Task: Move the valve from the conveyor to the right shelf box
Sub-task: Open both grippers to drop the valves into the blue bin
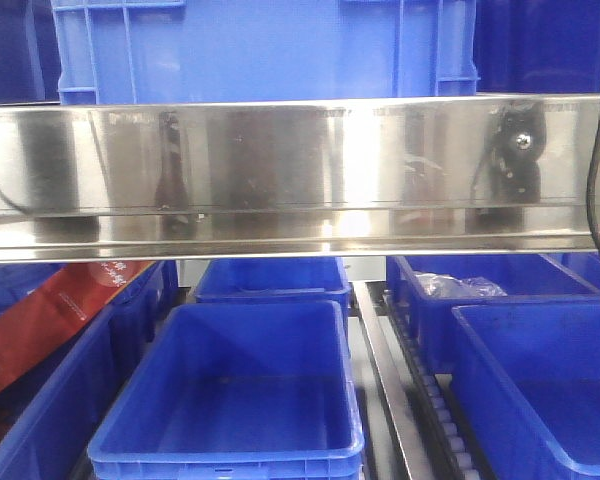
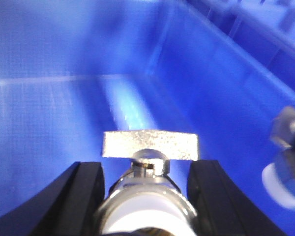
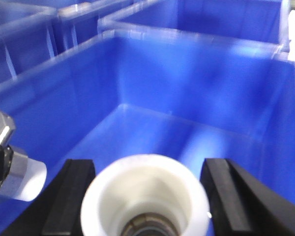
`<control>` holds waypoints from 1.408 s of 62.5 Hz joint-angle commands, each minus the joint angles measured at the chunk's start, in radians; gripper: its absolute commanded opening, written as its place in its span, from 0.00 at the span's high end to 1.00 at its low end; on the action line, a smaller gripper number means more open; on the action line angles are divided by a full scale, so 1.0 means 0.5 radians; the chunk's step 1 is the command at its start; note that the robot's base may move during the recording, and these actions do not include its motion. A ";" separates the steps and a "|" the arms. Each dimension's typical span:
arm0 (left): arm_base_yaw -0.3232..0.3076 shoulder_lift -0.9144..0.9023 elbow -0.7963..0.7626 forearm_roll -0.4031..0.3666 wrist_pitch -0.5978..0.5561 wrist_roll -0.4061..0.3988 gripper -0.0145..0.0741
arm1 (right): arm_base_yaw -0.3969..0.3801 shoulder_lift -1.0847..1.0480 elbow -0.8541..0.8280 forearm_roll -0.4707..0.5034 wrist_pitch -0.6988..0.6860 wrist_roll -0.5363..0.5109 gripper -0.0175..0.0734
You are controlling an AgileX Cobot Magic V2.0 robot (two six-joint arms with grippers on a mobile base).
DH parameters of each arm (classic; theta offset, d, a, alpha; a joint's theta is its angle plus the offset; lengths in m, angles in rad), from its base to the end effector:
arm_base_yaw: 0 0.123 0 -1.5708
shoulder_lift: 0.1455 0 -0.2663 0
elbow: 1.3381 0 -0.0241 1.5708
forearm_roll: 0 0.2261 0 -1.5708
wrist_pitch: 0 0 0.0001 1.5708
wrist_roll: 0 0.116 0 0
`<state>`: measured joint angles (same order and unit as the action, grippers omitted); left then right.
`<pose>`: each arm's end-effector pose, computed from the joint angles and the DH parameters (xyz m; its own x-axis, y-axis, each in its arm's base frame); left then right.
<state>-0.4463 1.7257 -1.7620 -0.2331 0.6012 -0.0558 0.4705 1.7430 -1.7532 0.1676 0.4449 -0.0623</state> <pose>0.3569 -0.1876 0.3775 -0.5235 -0.0205 -0.8518 0.4171 0.8656 -0.2772 0.3660 0.1955 0.3830 -0.3435 -0.0749 -0.9362 -0.4838 0.8685 0.1079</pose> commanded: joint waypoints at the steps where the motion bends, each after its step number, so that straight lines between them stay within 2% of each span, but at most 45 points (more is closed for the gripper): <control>1: -0.013 -0.027 -0.031 -0.020 -0.078 -0.015 0.72 | 0.004 -0.033 -0.041 0.004 -0.159 -0.015 0.52; 8: -0.013 -0.027 -0.031 -0.020 -0.042 -0.015 0.47 | 0.004 -0.033 -0.041 0.004 -0.168 -0.015 0.42; 17: -0.013 -0.027 -0.031 -0.020 -0.034 -0.015 0.28 | 0.004 -0.033 -0.041 0.004 -0.164 -0.015 0.36; 37: -0.013 -0.027 -0.031 -0.020 -0.030 -0.015 0.26 | 0.004 -0.033 -0.041 0.004 -0.059 -0.015 0.38; 42: -0.013 -0.027 -0.031 -0.020 -0.030 -0.015 0.30 | 0.004 -0.033 -0.041 0.004 -0.051 -0.015 0.49; 46: -0.013 -0.027 -0.031 -0.020 -0.030 -0.015 0.38 | 0.004 -0.033 -0.041 0.004 -0.047 -0.015 0.62; 52: -0.013 -0.027 -0.031 -0.020 -0.030 -0.015 0.59 | 0.004 -0.033 -0.041 0.004 -0.047 -0.015 0.81; 54: -0.013 -0.027 -0.031 -0.012 -0.030 -0.015 0.69 | 0.004 -0.033 -0.041 0.004 -0.044 -0.015 0.88; 59: -0.013 -0.027 -0.031 0.037 -0.034 -0.011 0.91 | 0.004 -0.033 -0.041 0.004 -0.016 -0.015 0.98; 61: -0.013 -0.027 -0.031 0.064 -0.034 -0.011 0.96 | 0.004 -0.033 -0.041 0.004 0.007 -0.015 0.99; 74: -0.013 -0.048 -0.031 0.120 0.056 -0.011 0.96 | -0.034 -0.052 -0.041 0.004 0.184 -0.015 0.99; 80: -0.013 -0.105 -0.027 0.211 0.079 -0.011 0.96 | -0.086 -0.087 -0.041 0.057 0.334 -0.015 0.99; 84: -0.013 -0.161 0.013 0.224 0.061 -0.015 0.96 | -0.114 -0.129 -0.041 0.062 0.412 -0.015 0.99; 88: -0.013 -0.251 0.114 0.224 -0.024 -0.015 0.96 | -0.142 -0.196 0.000 0.062 0.375 -0.015 0.99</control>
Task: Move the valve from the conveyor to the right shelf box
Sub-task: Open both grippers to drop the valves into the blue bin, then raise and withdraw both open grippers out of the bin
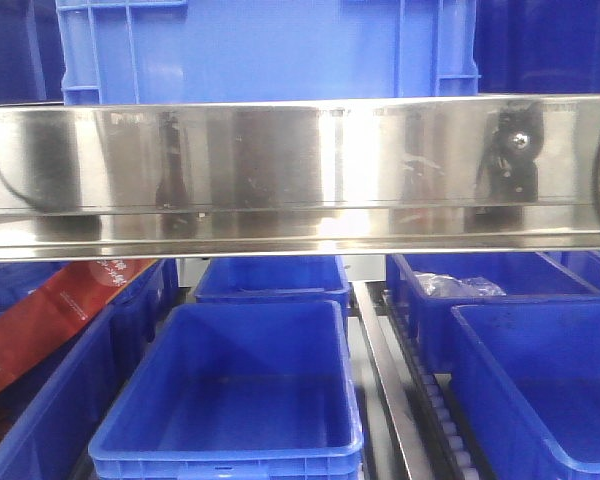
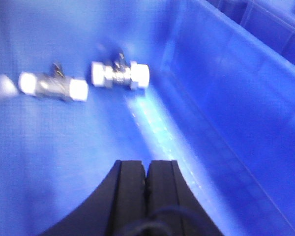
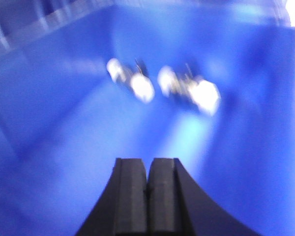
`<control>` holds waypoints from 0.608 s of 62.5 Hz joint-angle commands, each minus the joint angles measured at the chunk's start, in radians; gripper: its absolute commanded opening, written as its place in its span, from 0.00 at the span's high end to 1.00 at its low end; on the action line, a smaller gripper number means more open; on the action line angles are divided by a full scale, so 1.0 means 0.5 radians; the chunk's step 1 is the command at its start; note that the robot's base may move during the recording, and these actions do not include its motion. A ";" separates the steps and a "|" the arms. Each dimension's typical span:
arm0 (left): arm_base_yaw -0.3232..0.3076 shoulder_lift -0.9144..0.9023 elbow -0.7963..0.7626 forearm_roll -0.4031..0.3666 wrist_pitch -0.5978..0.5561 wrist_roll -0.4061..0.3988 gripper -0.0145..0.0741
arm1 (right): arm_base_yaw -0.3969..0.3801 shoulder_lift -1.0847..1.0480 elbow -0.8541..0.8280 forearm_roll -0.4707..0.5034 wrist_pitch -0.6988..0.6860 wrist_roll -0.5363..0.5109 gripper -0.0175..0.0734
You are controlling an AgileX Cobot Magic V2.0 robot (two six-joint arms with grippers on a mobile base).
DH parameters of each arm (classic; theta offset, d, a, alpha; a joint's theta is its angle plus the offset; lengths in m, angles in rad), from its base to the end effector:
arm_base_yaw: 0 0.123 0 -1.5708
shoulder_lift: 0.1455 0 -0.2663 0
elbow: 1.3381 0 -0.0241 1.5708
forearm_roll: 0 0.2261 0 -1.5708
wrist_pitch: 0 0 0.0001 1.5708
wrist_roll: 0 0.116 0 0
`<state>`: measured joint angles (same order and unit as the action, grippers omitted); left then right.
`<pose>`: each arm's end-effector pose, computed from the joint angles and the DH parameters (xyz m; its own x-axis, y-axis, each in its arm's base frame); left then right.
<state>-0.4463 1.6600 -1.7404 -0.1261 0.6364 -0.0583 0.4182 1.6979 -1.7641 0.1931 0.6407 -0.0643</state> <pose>0.3428 -0.1737 0.3915 -0.4775 0.0524 -0.8771 0.4200 0.8904 -0.1754 0.3544 0.1721 0.3847 -0.4641 -0.1073 -0.8793 -0.4561 0.8799 0.1334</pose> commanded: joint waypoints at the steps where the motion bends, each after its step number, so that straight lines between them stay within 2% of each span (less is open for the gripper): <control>1: -0.017 -0.142 0.114 0.010 -0.119 -0.014 0.96 | -0.038 -0.123 0.036 0.011 -0.035 -0.011 0.99; 11: -0.016 -0.458 0.579 0.010 -0.477 -0.083 0.96 | -0.056 -0.364 0.313 0.011 -0.279 -0.011 0.99; 27: -0.012 -1.034 1.448 0.010 -1.101 -0.095 0.96 | -0.056 -0.858 1.074 0.011 -0.972 -0.011 0.99; 32: -0.012 -1.197 1.677 0.010 -1.208 -0.095 0.96 | -0.056 -1.014 1.287 0.011 -1.080 -0.011 0.99; 38: 0.016 -1.380 1.893 0.010 -1.224 -0.095 0.96 | -0.056 -1.192 1.576 0.011 -1.181 -0.011 0.99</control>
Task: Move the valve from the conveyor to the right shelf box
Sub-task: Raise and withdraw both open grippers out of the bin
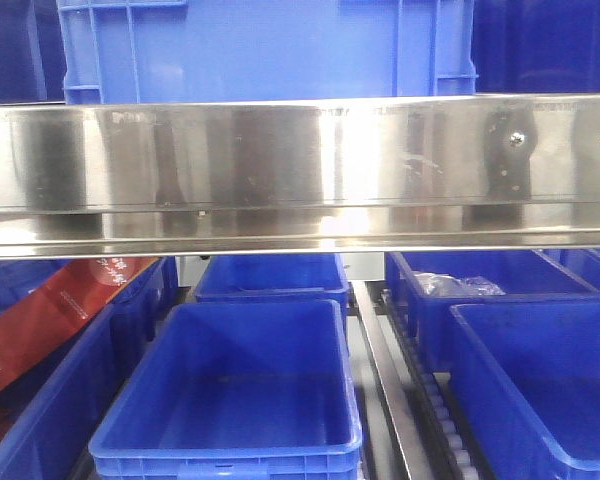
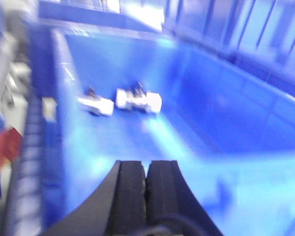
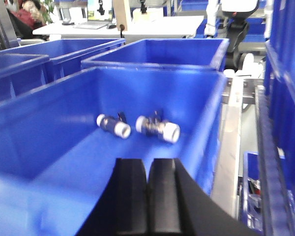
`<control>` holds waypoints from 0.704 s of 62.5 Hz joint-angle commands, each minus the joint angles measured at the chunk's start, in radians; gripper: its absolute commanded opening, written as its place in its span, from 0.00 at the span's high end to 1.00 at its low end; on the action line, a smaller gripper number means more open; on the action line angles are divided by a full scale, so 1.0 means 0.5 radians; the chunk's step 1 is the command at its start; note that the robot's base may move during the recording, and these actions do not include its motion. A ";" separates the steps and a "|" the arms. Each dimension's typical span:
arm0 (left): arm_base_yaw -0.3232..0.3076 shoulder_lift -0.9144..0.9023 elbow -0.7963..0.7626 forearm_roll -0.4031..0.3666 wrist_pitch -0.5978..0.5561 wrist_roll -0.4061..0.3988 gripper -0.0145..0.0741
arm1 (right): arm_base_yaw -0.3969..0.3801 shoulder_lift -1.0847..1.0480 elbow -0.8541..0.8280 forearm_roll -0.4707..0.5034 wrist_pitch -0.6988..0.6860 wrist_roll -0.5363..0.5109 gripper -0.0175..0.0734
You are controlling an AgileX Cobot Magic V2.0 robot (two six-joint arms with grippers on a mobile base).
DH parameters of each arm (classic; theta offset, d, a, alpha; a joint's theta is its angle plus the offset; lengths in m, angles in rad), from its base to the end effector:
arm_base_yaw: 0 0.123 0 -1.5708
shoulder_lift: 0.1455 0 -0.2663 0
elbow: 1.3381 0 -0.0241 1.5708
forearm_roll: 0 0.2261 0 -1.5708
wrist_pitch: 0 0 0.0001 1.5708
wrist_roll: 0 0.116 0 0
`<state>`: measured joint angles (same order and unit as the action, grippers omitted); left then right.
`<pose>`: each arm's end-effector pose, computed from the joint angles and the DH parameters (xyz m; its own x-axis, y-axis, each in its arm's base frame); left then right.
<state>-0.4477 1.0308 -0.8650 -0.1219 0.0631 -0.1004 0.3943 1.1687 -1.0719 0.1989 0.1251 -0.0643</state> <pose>0.2158 -0.1046 0.3587 -0.2206 -0.1384 -0.9655 0.4010 0.8895 -0.2191 0.2516 0.1078 0.3871 -0.1746 0.0710 -0.9821 -0.3869 0.9122 0.1348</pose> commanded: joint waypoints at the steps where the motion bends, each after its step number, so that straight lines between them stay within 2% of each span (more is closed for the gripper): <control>1: 0.026 -0.159 0.185 0.002 -0.077 -0.011 0.96 | -0.008 -0.171 0.250 0.000 -0.178 -0.011 0.99; 9: 0.123 -0.413 0.429 0.006 -0.077 -0.011 0.96 | -0.008 -0.419 0.586 -0.009 -0.323 -0.011 0.99; 16: 0.243 -0.631 0.609 0.084 -0.068 -0.011 0.96 | -0.008 -0.637 0.851 -0.063 -0.462 -0.011 0.99; 26: 0.388 -0.927 0.765 0.123 0.067 -0.011 0.96 | -0.060 -0.897 1.165 -0.063 -0.634 -0.011 0.99; 34: 0.441 -1.143 0.851 0.132 0.213 -0.011 0.96 | -0.162 -1.088 1.313 -0.063 -0.625 -0.011 0.99; 44: 0.451 -1.361 0.912 0.132 0.338 -0.011 0.96 | -0.261 -1.290 1.377 -0.063 -0.608 -0.011 0.99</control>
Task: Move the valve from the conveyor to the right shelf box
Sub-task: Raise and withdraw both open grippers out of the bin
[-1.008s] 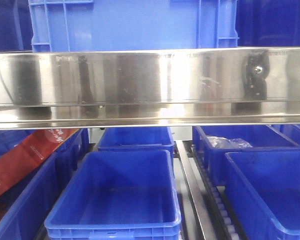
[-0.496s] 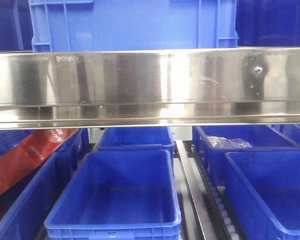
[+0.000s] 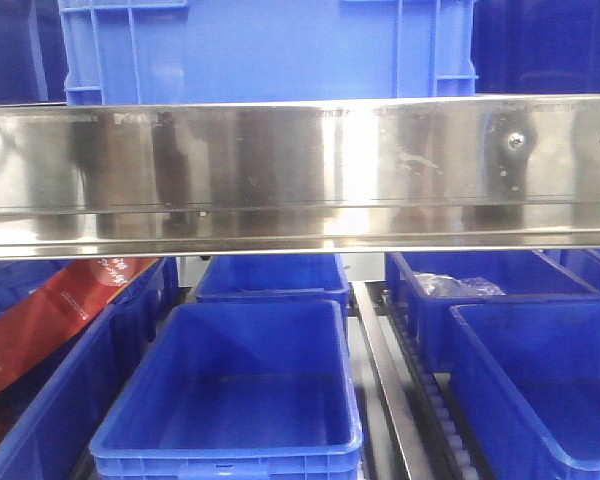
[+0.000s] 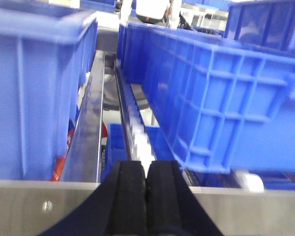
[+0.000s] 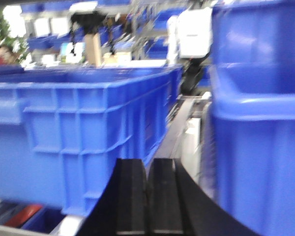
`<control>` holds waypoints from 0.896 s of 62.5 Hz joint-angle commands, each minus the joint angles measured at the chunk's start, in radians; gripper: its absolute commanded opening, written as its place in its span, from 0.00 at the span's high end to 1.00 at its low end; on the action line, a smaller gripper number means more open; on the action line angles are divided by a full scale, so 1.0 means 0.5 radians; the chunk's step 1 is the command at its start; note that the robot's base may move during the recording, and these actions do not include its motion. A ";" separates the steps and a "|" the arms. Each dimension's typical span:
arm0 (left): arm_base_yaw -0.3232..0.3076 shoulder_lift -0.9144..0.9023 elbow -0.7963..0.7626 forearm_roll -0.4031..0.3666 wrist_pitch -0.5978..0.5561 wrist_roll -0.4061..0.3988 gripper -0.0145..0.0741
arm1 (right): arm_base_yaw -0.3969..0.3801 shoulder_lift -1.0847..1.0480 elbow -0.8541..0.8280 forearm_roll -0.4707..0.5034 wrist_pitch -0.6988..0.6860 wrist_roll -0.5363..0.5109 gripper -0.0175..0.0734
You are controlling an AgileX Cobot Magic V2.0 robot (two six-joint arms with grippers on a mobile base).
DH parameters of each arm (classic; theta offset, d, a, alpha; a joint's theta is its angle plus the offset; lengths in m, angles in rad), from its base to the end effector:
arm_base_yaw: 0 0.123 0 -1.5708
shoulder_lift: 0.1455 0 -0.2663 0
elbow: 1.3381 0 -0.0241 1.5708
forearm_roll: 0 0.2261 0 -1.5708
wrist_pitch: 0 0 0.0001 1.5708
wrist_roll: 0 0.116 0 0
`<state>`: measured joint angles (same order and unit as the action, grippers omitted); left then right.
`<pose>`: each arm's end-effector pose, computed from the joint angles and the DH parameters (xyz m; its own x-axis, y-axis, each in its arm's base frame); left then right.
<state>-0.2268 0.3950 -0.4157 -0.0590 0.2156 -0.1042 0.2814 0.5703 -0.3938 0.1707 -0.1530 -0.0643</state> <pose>0.1060 -0.0260 0.2958 -0.1412 -0.1328 -0.9810 0.2171 0.9627 -0.1615 0.1374 0.0366 0.3086 0.0324 0.1178 -0.9925 -0.2576 0.9605 0.1056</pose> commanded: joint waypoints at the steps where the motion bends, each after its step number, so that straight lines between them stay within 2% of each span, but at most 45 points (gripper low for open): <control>1: 0.009 -0.106 0.013 0.006 0.043 -0.003 0.96 | -0.035 -0.118 0.021 -0.007 -0.039 -0.011 0.99; 18: 0.009 -0.254 0.013 0.006 0.070 -0.003 0.96 | -0.036 -0.396 0.021 -0.007 0.149 -0.011 0.99; 56: 0.009 -0.259 0.013 0.006 0.058 -0.003 0.96 | -0.040 -0.421 0.025 -0.007 0.155 -0.011 0.99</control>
<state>-0.2250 0.2707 -0.4098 -0.0567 0.2559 -0.1042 0.2700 0.3648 -0.3872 0.1707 -0.0656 -0.0643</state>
